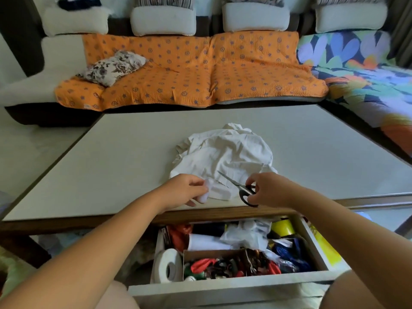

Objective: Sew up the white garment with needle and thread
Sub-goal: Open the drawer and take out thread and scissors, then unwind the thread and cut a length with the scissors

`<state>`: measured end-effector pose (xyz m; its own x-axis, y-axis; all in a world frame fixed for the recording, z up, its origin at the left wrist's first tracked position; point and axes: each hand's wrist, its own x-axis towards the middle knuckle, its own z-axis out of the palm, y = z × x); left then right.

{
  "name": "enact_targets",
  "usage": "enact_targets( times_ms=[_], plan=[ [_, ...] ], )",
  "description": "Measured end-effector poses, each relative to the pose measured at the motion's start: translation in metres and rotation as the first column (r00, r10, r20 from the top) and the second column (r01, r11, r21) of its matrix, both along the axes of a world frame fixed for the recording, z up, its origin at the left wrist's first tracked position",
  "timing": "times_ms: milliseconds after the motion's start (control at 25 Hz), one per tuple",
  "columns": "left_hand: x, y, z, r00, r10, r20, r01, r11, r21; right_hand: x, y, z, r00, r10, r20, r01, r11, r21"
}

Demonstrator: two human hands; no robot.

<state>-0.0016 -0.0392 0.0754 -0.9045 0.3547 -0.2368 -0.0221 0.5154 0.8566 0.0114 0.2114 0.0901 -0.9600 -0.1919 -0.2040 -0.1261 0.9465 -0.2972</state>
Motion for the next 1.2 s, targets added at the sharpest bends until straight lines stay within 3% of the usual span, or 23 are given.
enact_targets(
  times_ms=[160, 360, 400, 480, 560, 640, 840, 1000, 1200],
  plan=[
    [-0.027, 0.010, -0.020, 0.992, 0.093, 0.087, -0.102, 0.989, 0.107, -0.038, 0.004, -0.031, 0.985, -0.124, -0.120, 0.131, 0.990, 0.052],
    [-0.051, 0.017, -0.034, 0.990, 0.061, 0.128, -0.080, 0.985, 0.154, -0.070, 0.000, -0.045, 0.973, -0.155, -0.172, 0.186, 0.966, 0.182],
    [-0.056, 0.016, -0.035, 0.991, 0.053, 0.120, -0.071, 0.985, 0.155, -0.074, -0.004, -0.043, 0.968, -0.155, -0.199, 0.183, 0.974, 0.130],
    [-0.066, 0.014, -0.036, 0.995, 0.052, 0.089, -0.065, 0.986, 0.156, -0.082, -0.015, -0.038, 0.966, -0.192, -0.171, 0.155, 0.966, -0.207],
    [-0.074, 0.012, -0.038, 0.998, 0.055, 0.043, -0.060, 0.989, 0.137, -0.083, -0.029, -0.033, 0.975, -0.218, -0.042, 0.153, 0.797, -0.585],
    [-0.078, 0.009, -0.040, 0.999, 0.037, 0.003, -0.037, 0.995, 0.089, -0.086, -0.040, -0.033, 0.982, -0.189, 0.015, 0.143, 0.688, -0.712],
    [-0.086, 0.003, -0.041, 0.995, -0.053, -0.081, 0.046, 0.996, -0.082, -0.095, -0.044, -0.041, 0.986, -0.158, -0.047, 0.083, 0.724, -0.685],
    [-0.086, 0.006, -0.037, 0.991, -0.097, -0.094, 0.086, 0.989, -0.120, -0.096, -0.045, -0.041, 0.976, -0.107, -0.187, -0.004, 0.859, -0.512],
    [-0.086, 0.006, -0.041, 0.985, -0.118, -0.129, 0.096, 0.981, -0.167, -0.091, -0.049, -0.046, 0.946, -0.038, -0.323, -0.077, 0.938, -0.339]
  ],
)
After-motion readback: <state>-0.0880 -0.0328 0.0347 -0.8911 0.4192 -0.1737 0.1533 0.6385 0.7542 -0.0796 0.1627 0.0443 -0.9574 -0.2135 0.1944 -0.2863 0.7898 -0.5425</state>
